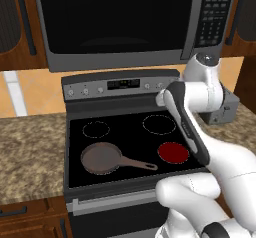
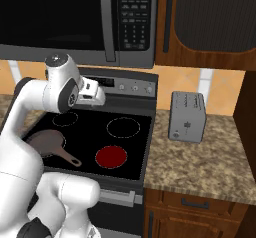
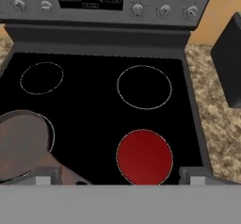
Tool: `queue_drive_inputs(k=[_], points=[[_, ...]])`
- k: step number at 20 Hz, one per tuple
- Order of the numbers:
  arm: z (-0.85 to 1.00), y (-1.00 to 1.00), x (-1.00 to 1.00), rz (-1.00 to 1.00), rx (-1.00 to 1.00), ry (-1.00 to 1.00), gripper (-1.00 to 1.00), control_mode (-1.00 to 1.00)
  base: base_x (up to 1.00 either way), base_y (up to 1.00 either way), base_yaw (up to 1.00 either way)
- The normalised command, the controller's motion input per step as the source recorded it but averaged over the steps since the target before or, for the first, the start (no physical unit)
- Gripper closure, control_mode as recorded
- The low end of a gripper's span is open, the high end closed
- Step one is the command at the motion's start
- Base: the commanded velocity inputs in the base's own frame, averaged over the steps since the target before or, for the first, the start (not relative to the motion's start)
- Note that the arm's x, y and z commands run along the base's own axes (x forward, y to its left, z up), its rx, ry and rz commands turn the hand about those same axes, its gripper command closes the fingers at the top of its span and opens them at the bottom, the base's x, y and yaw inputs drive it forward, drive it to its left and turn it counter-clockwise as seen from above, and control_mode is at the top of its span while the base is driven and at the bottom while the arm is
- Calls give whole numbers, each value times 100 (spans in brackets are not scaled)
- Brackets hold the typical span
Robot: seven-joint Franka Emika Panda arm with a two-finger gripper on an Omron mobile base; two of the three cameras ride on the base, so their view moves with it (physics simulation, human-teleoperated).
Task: Turn off the front right burner of the stove.
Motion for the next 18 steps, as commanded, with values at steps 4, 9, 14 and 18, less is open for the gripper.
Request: queue_drive_inputs(k=[4, 9, 14, 18], points=[[-40, -5, 0, 0, 9, -29, -100, -100, 0, 0, 0], [-24, -38, 0, 0, 3, -43, -100, -100, 0, 0, 0], [-11, -62, -1, 1, 0, -49, -100, -100, 0, 0, 0], [-18, -33, 2, 4, -3, -26, -100, -100, 0, 0, 0]])
